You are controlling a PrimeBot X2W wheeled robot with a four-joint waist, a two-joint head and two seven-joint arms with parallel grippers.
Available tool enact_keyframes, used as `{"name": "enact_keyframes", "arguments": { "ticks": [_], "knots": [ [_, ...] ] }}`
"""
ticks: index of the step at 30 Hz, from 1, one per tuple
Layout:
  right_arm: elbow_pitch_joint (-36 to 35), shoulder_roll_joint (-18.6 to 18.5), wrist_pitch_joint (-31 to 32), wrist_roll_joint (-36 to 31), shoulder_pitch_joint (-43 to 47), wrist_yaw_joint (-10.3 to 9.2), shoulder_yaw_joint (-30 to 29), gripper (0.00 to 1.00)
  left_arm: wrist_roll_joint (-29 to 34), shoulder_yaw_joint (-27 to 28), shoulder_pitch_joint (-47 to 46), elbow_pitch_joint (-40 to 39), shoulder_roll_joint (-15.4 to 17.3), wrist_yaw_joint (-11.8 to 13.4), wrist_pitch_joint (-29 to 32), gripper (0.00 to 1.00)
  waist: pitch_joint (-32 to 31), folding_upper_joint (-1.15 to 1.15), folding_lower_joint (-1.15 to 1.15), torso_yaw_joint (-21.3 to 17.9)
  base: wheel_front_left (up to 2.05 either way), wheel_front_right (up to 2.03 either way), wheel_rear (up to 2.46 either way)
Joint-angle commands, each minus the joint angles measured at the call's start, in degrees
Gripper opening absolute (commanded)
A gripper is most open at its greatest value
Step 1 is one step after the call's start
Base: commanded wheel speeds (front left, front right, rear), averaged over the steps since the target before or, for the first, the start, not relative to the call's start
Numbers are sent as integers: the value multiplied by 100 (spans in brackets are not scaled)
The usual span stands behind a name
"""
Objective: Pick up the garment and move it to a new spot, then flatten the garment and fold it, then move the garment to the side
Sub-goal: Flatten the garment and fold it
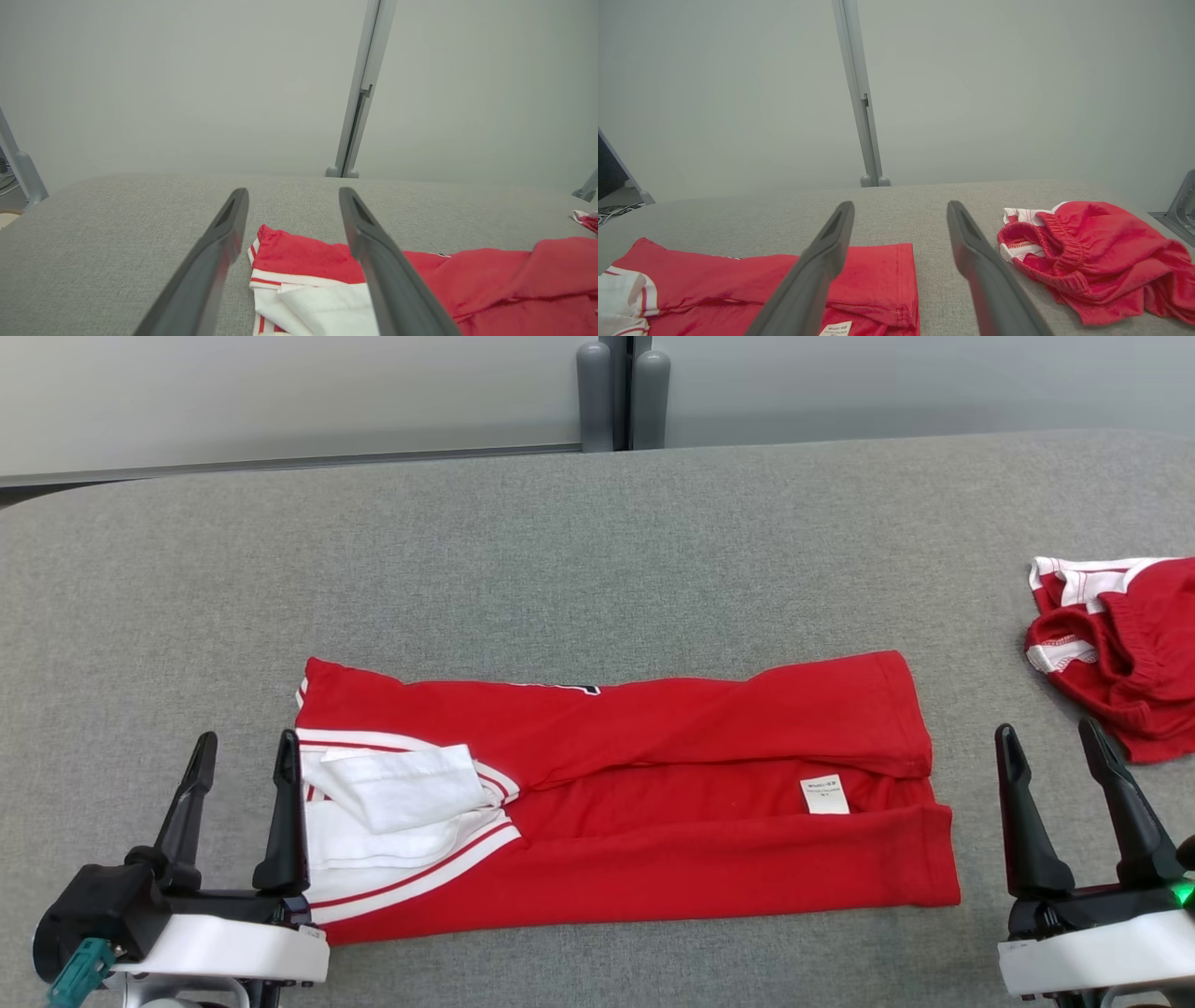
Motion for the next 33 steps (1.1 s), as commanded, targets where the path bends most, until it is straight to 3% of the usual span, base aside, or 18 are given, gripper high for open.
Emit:
{"name": "enact_keyframes", "arguments": {
  "ticks": [1,19,25,33],
  "knots": [
    [-19,5,14,4,23,0,-31,100,-11,19,31,15,46,-38,-6,100,10,0,0,-5,0,0,0],
    [21,-32,138,-43,-155,0,-113,100,76,-148,-246,-223,34,-29,26,100,403,0,0,120,0,0,0],
    [703,-122,195,33,-554,0,-195,100,201,-354,-615,-439,-41,-102,22,100,1039,0,0,342,0,0,0],
    [1765,-47,183,174,-834,0,15,100,236,-421,-863,-373,-132,-192,2,100,1355,0,0,490,0,0,0]
  ]
}}
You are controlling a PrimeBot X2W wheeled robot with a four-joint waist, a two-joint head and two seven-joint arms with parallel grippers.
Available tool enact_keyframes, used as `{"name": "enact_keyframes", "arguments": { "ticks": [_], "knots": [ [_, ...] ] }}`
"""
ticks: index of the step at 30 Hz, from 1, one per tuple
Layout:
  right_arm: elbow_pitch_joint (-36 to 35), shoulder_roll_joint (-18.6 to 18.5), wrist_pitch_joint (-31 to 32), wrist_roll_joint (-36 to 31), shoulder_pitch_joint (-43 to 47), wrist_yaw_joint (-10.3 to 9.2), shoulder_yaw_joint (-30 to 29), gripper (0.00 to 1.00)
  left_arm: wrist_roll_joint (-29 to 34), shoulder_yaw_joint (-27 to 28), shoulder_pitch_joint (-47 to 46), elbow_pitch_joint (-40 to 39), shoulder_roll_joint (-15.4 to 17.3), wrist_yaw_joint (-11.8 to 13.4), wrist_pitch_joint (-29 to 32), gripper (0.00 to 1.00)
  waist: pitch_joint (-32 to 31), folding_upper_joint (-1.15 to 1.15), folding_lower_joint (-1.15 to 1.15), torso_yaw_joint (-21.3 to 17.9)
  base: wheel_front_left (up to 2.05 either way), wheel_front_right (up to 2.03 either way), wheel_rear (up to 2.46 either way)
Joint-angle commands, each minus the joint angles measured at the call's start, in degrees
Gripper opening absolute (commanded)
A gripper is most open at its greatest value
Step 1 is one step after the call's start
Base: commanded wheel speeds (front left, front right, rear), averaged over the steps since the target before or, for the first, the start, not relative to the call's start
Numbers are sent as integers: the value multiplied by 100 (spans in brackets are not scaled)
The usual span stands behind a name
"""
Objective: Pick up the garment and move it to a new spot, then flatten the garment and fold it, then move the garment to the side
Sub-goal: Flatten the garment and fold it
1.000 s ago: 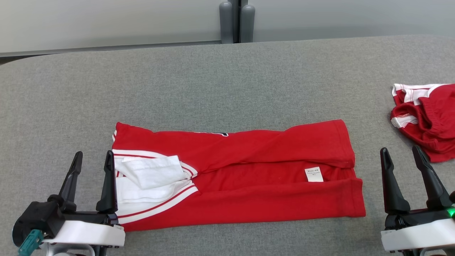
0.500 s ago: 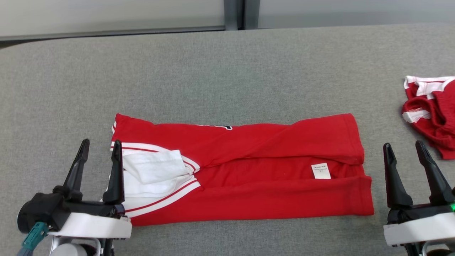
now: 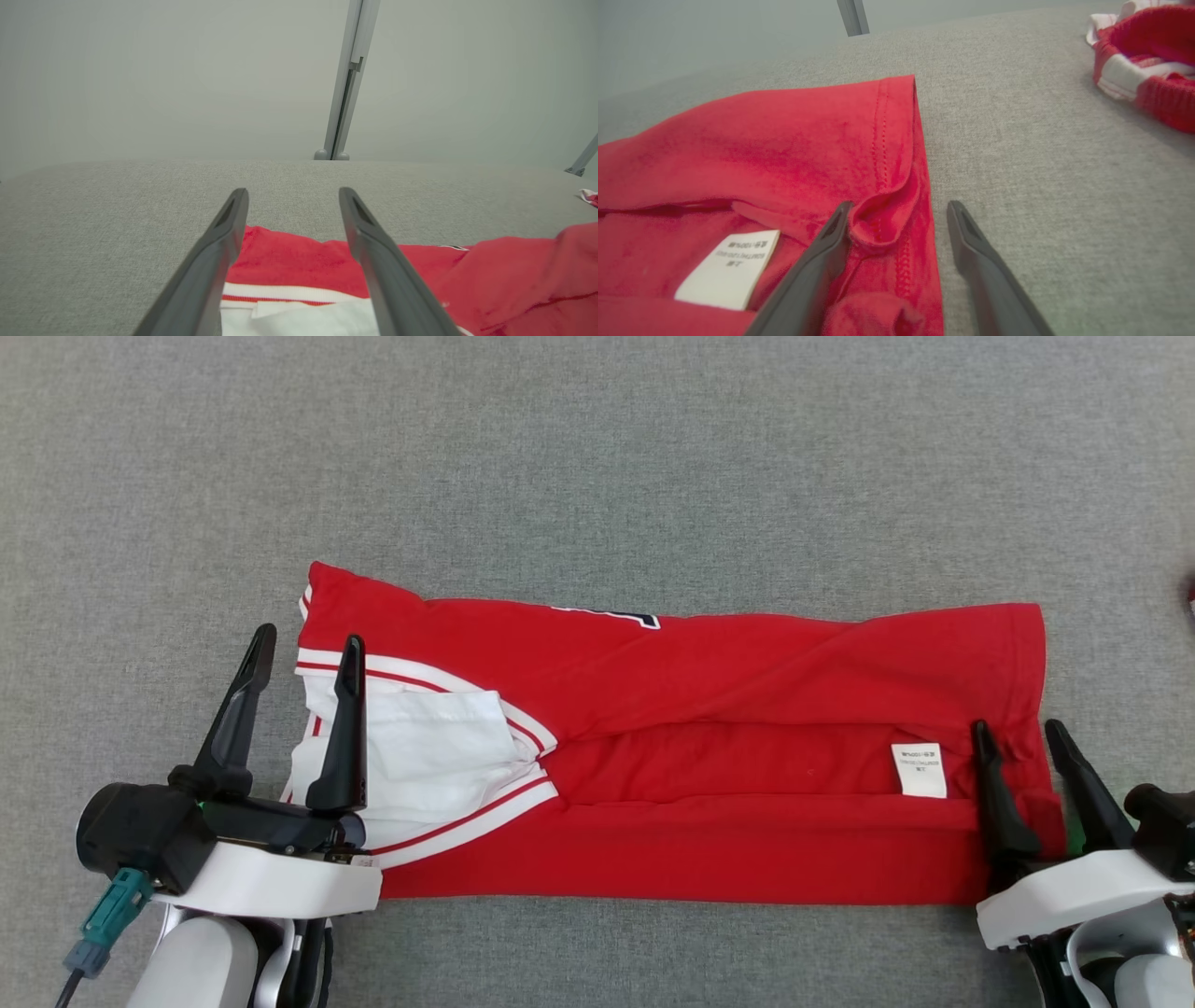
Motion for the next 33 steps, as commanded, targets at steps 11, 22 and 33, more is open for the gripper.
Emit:
{"name": "enact_keyframes", "arguments": {
  "ticks": [11,22,33],
  "knots": [
    [78,105,66,-57,191,-6,156,0,103,167,-101,122,-24,6,-28,100,8,0,0,-56,0,0,0],
    [-393,-344,207,145,222,-6,-839,0,183,260,-19,5,-100,34,-30,100,-144,0,0,-199,0,0,0],
    [-1551,-245,789,60,-59,-1,-145,0,223,342,141,-8,-118,96,-25,100,-472,0,0,-315,0,0,0]
  ]
}}
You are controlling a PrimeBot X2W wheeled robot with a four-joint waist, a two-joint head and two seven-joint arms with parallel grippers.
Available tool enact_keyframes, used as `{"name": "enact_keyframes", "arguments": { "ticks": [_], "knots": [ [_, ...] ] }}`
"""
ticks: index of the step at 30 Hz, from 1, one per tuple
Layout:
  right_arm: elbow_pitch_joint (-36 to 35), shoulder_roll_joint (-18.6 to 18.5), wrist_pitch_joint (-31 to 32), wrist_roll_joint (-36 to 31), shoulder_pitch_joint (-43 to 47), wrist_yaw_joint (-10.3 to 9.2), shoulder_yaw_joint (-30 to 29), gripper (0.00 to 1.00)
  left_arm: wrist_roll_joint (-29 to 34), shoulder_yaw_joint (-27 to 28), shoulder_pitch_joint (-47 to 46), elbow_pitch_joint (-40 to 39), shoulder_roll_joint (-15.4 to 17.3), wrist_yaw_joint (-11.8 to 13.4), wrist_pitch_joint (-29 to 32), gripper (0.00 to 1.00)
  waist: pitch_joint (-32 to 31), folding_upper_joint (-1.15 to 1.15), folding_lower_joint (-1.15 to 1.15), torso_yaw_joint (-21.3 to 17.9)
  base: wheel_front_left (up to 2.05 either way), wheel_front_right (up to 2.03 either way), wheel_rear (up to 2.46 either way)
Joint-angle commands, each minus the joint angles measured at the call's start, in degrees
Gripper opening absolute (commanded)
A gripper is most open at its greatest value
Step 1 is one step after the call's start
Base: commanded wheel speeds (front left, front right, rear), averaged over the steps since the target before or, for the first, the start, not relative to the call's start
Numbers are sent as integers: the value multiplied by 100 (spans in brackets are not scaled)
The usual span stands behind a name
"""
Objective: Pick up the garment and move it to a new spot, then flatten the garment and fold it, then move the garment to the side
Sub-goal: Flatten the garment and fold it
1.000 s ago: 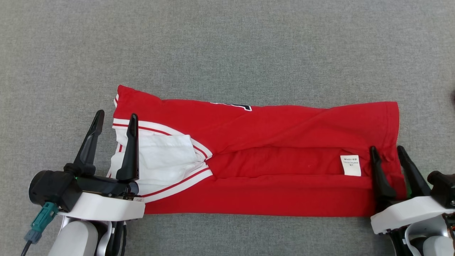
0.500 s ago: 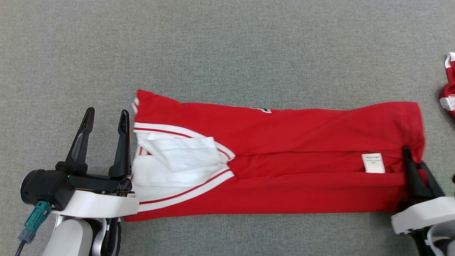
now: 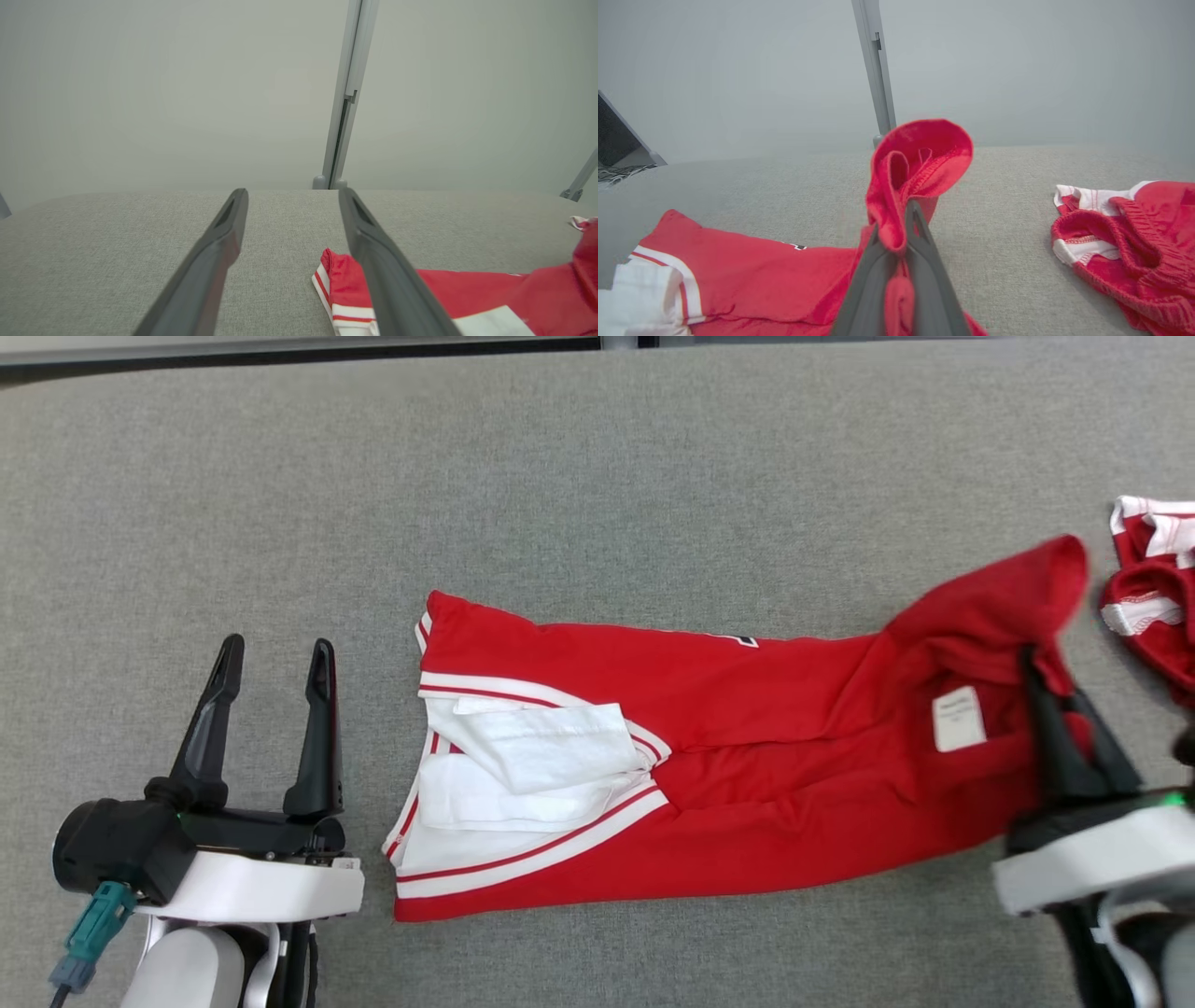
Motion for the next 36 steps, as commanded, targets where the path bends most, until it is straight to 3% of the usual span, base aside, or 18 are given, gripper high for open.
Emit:
{"name": "enact_keyframes", "arguments": {
  "ticks": [1,4,8,18,26,28,29,36],
  "knots": [
    [-74,40,51,-16,-87,-2,89,0,34,11,8,-5,4,43,-6,100,-61,0,0,-18,0,0,0],
    [-195,225,245,134,-344,-1,681,0,41,-25,42,0,0,41,4,100,-140,0,0,-10,0,0,0],
    [143,416,269,358,-733,-1,1490,0,20,-95,0,33,-33,18,10,100,-217,0,0,125,0,0,0],
    [1800,569,-416,1428,-1574,-1,3056,0,-35,-294,-184,259,-261,-64,0,100,-75,0,0,898,0,0,0],
    [2988,567,-1055,1944,-2313,-1,3873,0,-11,-258,-314,453,-429,-220,-10,100,74,0,0,1182,0,0,0],
    [3210,570,-1217,1925,-2467,-1,4033,56,28,-218,-358,471,-454,-269,-10,100,100,0,0,1189,0,0,0],
    [3292,570,-1292,1903,-2526,-1,4121,98,43,-197,-371,481,-466,-275,-11,100,102,0,0,1186,0,0,0],
    [3155,570,-1876,1631,-2839,-1,4341,100,190,-99,-380,649,-549,-436,-6,100,81,0,0,1035,0,0,0]
  ]
}}
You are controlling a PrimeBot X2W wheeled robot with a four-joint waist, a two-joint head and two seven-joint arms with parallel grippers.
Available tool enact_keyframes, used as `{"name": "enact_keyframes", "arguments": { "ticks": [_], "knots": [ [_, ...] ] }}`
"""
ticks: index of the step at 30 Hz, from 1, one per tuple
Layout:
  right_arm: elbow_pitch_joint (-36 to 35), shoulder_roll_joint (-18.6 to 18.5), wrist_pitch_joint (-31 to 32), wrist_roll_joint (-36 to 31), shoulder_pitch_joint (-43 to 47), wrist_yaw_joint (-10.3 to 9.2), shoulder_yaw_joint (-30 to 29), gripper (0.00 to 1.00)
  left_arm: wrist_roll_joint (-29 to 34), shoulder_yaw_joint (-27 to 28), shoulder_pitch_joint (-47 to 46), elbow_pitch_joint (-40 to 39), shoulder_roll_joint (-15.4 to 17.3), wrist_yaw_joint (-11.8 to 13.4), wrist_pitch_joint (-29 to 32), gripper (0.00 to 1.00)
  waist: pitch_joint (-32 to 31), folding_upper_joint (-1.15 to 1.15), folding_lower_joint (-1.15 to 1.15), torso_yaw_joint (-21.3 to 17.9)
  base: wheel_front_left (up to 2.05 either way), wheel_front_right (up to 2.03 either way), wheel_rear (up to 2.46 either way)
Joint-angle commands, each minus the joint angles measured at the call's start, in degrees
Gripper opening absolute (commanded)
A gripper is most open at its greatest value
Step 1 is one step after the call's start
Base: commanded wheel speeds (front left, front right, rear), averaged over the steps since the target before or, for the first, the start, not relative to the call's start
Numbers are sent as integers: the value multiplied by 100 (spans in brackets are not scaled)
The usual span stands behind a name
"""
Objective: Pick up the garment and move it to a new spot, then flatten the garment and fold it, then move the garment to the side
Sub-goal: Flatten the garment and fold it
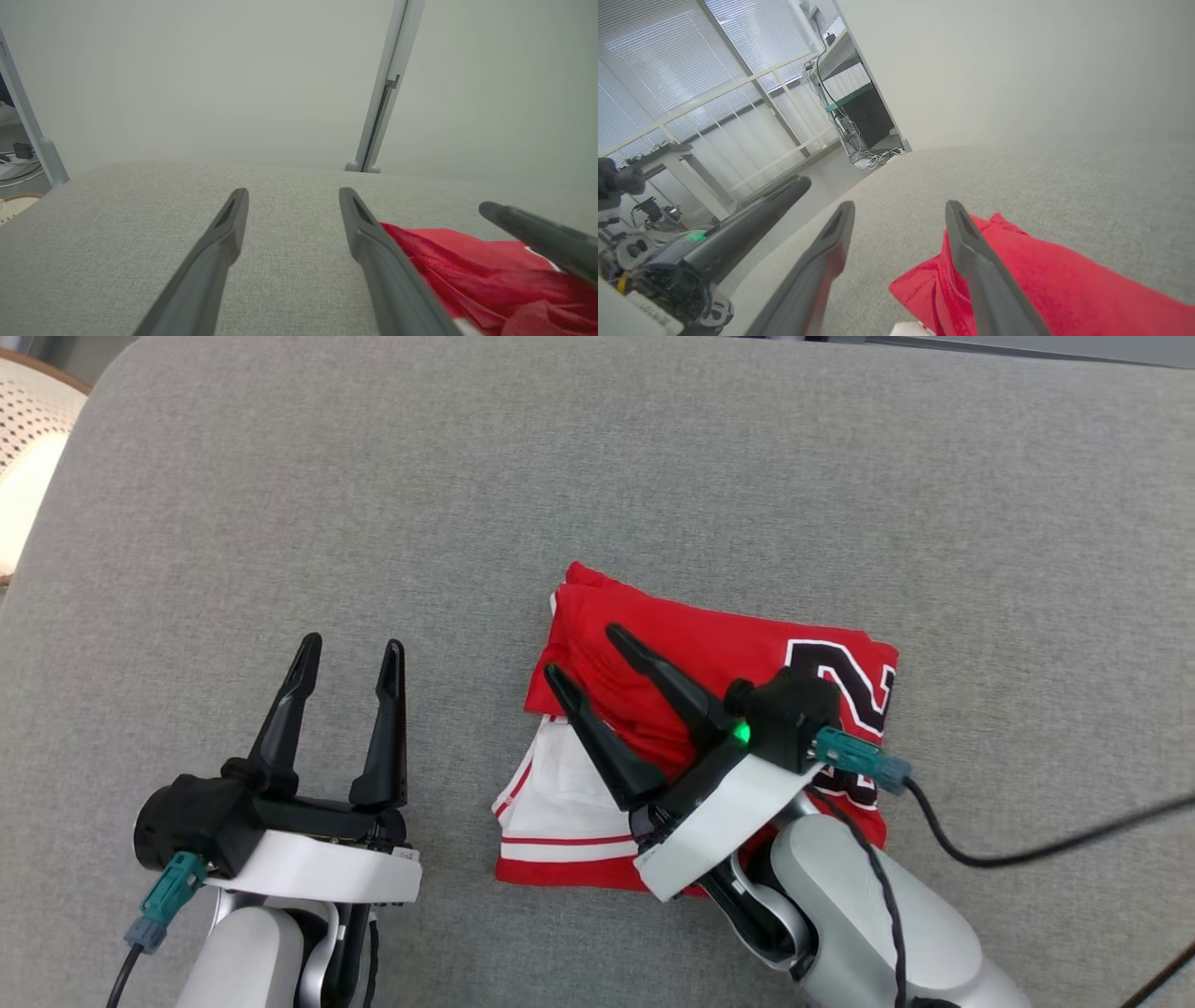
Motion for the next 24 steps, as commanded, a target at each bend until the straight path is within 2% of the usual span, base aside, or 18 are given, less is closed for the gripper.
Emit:
{"name": "enact_keyframes", "arguments": {
  "ticks": [1,5,9,10,11,16,20,24],
  "knots": [
    [-106,-10,-111,-79,-67,0,-22,100,63,55,-88,30,-1,-29,-6,100,-17,0,0,-54,0,0,0],
    [-532,-18,-358,-384,24,0,-382,100,138,168,-61,30,-11,-59,-6,100,-94,0,0,-244,0,0,0],
    [-990,-36,-380,-893,365,0,-1239,100,226,310,-7,-32,-5,-68,-5,100,-201,0,0,-438,0,0,0],
    [-1117,-96,-347,-1045,463,0,-1487,100,232,342,17,-45,2,-66,-5,100,-231,0,0,-488,0,0,0],
    [-1400,-198,-263,-1274,726,0,-2024,100,267,413,54,-74,20,-56,-6,100,-294,0,0,-586,0,0,0],
    [-2105,-409,55,-1738,1506,0,-3316,100,320,544,197,-83,97,-29,-6,100,-440,0,0,-803,0,0,0],
    [-2604,-500,361,-1965,2182,0,-4072,100,358,594,274,-61,180,-31,-6,100,-544,0,0,-957,0,0,0],
    [-3028,-445,565,-2031,2734,0,-4433,100,373,609,360,-48,269,-13,15,100,-600,0,0,-1095,0,0,0]
  ]
}}
